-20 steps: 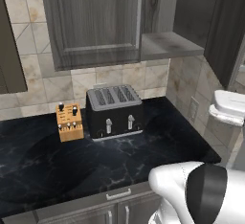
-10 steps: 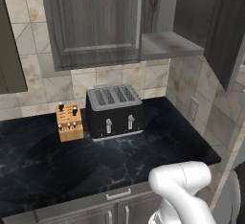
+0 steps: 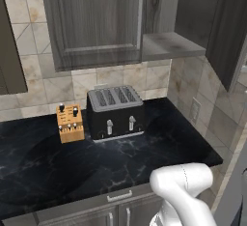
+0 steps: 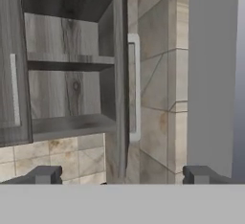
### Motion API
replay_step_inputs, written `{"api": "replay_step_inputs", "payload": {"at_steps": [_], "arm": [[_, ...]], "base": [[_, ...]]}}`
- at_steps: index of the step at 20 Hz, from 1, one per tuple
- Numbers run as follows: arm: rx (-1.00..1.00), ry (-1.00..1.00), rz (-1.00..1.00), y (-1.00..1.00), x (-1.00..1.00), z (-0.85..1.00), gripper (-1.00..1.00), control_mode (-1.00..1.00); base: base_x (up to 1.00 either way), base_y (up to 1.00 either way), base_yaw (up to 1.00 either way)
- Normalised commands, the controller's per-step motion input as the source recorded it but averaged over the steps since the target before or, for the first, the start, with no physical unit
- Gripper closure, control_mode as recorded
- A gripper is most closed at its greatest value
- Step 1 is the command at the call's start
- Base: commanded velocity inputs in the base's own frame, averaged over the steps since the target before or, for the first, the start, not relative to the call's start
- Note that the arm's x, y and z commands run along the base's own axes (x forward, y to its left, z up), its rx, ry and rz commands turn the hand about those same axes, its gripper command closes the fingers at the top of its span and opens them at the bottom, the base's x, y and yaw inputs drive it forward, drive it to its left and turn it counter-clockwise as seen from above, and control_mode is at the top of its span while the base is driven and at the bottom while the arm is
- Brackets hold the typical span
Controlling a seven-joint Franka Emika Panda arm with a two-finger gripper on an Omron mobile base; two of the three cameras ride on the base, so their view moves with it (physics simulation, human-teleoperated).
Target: Open the cabinet. Pick the spray and place it next to the sink. Then close the cabinet.
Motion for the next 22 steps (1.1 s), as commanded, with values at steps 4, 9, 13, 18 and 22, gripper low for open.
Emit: {"api": "replay_step_inputs", "payload": {"at_steps": [4,9,13,18,22], "arm": [[0.00,0.00,0.00,0.00,0.31,0.00,-1.00,-1.00],[0.00,-0.03,0.00,-0.02,0.23,-0.10,-1.00,-1.00],[0.00,-0.07,0.00,-0.04,0.00,-0.05,-1.00,-1.00],[0.00,-0.05,0.00,0.00,0.04,-0.15,-1.00,-1.00],[0.00,0.00,-0.02,0.00,0.22,-0.27,-1.00,-1.00]], "base": [[0.00,0.00,0.00],[0.00,0.00,0.00],[0.00,0.00,0.00],[0.00,0.00,0.00],[0.00,0.00,0.00]]}}
